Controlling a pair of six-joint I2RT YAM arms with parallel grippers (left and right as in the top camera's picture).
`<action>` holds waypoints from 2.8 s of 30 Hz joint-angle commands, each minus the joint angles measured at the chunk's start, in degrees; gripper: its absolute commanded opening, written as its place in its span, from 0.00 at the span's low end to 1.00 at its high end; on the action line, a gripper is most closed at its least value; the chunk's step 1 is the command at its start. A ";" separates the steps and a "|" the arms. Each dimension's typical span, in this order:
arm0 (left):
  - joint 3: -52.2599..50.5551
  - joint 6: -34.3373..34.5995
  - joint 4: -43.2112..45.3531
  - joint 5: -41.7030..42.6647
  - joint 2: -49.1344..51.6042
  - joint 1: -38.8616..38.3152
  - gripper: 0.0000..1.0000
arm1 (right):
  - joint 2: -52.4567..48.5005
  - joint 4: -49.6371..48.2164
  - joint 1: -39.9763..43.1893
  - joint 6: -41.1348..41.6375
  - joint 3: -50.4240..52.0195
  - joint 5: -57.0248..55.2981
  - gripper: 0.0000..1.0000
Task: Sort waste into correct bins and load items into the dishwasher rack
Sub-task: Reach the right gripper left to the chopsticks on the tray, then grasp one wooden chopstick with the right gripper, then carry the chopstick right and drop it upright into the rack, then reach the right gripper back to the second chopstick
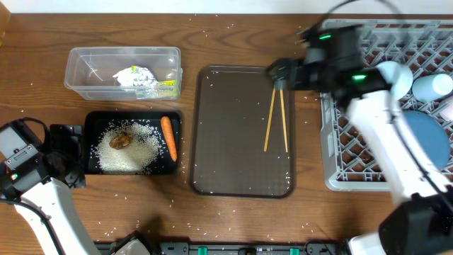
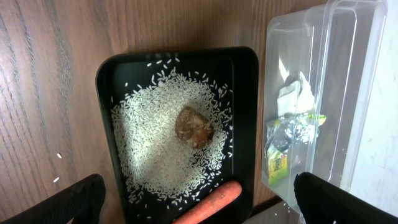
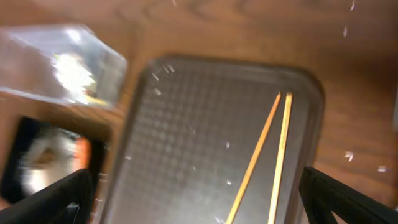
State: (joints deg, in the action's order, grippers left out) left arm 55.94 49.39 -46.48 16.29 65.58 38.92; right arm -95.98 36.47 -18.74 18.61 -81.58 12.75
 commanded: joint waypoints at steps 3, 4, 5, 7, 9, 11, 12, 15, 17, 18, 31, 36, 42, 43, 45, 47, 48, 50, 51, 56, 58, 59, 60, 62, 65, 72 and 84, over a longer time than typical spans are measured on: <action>0.11 -0.92 -0.20 -0.52 -0.09 0.17 0.98 | -8.09 2.29 -9.35 13.64 0.15 -21.51 0.99; 0.11 -0.92 -0.22 -0.52 -0.09 0.17 0.98 | -9.42 2.64 -10.32 15.78 0.15 -22.05 0.99; 0.11 -0.92 -0.20 -0.52 -0.09 0.17 0.98 | -10.86 2.84 -11.13 17.59 0.15 -22.45 0.99; 0.11 -0.92 -0.20 -0.52 -0.09 0.17 0.98 | -13.29 3.08 -12.02 19.71 0.15 -22.40 0.99; 0.11 -0.90 -0.20 -0.52 -0.09 0.17 0.98 | -15.30 3.65 -12.31 21.31 0.15 -22.40 0.98; 0.11 -0.92 -0.20 -0.52 -0.09 0.17 0.98 | -17.38 3.82 -12.31 21.64 0.15 -22.27 0.97; 0.11 -0.90 -0.20 -0.52 -0.09 0.17 0.98 | -18.16 3.85 -12.31 21.62 0.15 -22.16 0.96; 0.11 -0.92 -0.20 -0.52 -0.09 0.17 0.98 | -20.37 3.80 -12.02 21.62 0.15 -20.81 0.84; 0.11 -0.92 -0.22 -0.52 -0.09 0.17 0.98 | -21.40 3.48 -11.98 21.62 0.15 -19.39 0.76; 0.11 -0.92 -0.20 -0.52 -0.09 0.17 0.98 | -21.75 3.34 -11.98 21.64 0.15 -19.10 0.73; 0.11 -0.92 -0.22 -0.52 -0.09 0.17 0.98 | -25.38 3.02 -10.71 21.59 0.39 -21.75 0.64; 0.11 -0.90 -0.22 -0.52 -0.09 0.17 0.98 | -25.90 3.08 -9.29 21.57 0.92 -21.73 0.52; 0.11 -0.92 -0.22 -0.52 -0.09 0.17 0.98 | -25.90 3.08 -9.07 21.59 1.14 -21.68 0.24; 0.11 -0.92 -0.22 -0.52 -0.09 0.17 0.98 | -25.90 3.08 -9.07 21.59 1.16 -21.68 0.19; 0.11 -0.92 -0.20 -0.52 -0.09 0.17 0.98 | -25.90 3.08 -9.07 21.57 1.14 -21.53 0.08; 0.11 -0.92 -0.20 -0.52 -0.09 0.17 0.98 | -25.88 3.21 -9.05 21.53 1.14 -21.05 0.01; 0.11 -0.92 -0.22 -0.52 -0.09 0.17 0.98 | -25.83 3.30 -9.03 21.40 1.14 -20.57 0.01; 0.11 -0.90 -0.22 -0.52 -0.09 0.17 0.98 | -25.33 3.21 -9.01 21.40 1.09 -19.37 0.01; 0.11 -0.92 -0.22 -0.52 -0.09 0.17 0.98 | -24.83 3.21 -8.96 21.38 1.01 -19.02 0.01; 0.11 -0.92 -0.20 -0.52 -0.09 0.17 0.98 | -18.99 3.21 -7.72 16.26 -0.79 -18.75 0.01; 0.11 -0.92 -0.22 -0.52 -0.09 0.17 0.98 | -16.15 3.15 -6.69 14.14 -1.42 -18.80 0.01; 0.11 -0.92 -0.22 -0.52 -0.09 0.17 0.98 | -14.01 3.08 -5.73 13.03 -1.92 -18.80 0.01; 0.11 -0.92 -0.22 -0.52 -0.09 0.17 0.98 | -12.41 3.02 -4.83 12.00 -2.29 -18.71 0.01; 0.11 -0.92 -0.22 -0.52 -0.09 0.17 0.98 | -9.01 2.99 -2.64 9.92 -2.86 -18.25 0.01; 0.11 -0.92 -0.20 -0.52 -0.09 0.17 0.98 | -4.20 2.84 1.05 5.68 -2.97 -18.08 0.01; 0.11 -0.92 -0.22 -0.52 -0.09 0.17 0.98 | 0.09 1.42 10.03 -8.94 -2.97 -18.10 0.01; 0.11 -0.90 -0.20 -0.52 -0.09 0.17 0.98 | -3.21 -2.99 18.99 -14.45 -2.97 -16.28 0.01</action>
State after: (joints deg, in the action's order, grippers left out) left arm 55.94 49.39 -46.48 16.32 65.58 38.92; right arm -98.08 33.56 -0.49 6.46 -84.38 -4.71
